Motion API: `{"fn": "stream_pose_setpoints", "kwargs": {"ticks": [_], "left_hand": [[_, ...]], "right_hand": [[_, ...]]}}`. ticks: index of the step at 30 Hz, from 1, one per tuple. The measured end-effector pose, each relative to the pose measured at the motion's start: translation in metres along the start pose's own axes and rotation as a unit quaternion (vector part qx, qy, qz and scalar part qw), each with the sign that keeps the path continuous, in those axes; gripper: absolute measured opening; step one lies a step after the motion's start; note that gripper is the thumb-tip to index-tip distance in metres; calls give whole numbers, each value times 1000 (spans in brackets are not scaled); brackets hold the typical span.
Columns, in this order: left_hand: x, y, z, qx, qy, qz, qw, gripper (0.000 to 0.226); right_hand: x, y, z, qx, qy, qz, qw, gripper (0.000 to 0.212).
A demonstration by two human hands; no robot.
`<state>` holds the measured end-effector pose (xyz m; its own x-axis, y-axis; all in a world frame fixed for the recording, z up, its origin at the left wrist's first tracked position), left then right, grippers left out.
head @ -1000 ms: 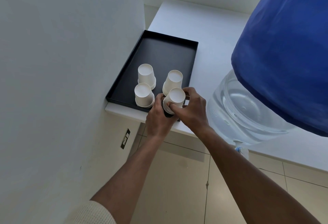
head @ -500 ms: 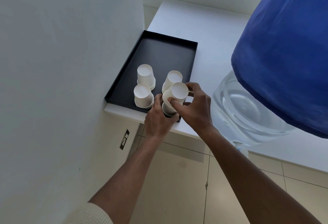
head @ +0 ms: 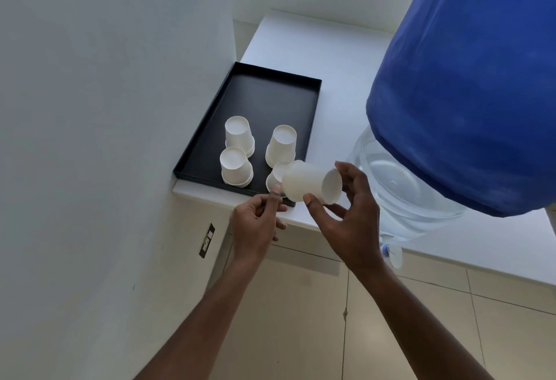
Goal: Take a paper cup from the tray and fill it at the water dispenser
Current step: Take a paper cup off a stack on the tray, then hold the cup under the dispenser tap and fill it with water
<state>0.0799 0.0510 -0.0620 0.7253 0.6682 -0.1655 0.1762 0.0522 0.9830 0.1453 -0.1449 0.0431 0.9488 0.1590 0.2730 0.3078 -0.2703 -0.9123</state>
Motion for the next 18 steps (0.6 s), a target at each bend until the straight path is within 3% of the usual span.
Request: {"fn": "stream_pose_setpoints", "kwargs": {"ticks": [1,3,5,8,14,18], "left_hand": [[-9,-12,10,-66,-42,-97,992,53],[-35,-26,35,-174,-123,-247,945,82],[-57,-25,51,-229,-168,-301,910,101],[-80,-15,65,-249,-208,-290,900,101],[-108,-5,74,-209,-222,-258,917,56],[-124,3,75,-168,-230,-206,936,43]], "right_hand": [[-8,3,-4,-2,-1,2,1000,71],[-25,12,-10,4,-4,14,1000,69],[-40,20,-18,11,-1,31,999,66],[-63,29,-32,28,6,51,998,64],[-103,43,-55,55,17,74,996,63],[-119,42,-71,44,15,64,997,63]]}}
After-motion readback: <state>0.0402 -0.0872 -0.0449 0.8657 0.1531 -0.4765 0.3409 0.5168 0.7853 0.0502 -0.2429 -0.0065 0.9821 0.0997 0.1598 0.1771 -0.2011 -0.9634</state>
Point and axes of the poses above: each hand's wrist, its own x-axis towards the middle knuckle, its own z-axis out of the palm, y = z × x, the point moved 10 cm from there along x, towards the middle knuckle, and after that the axes turned 2 degrees about y, right-handed, at the moved point
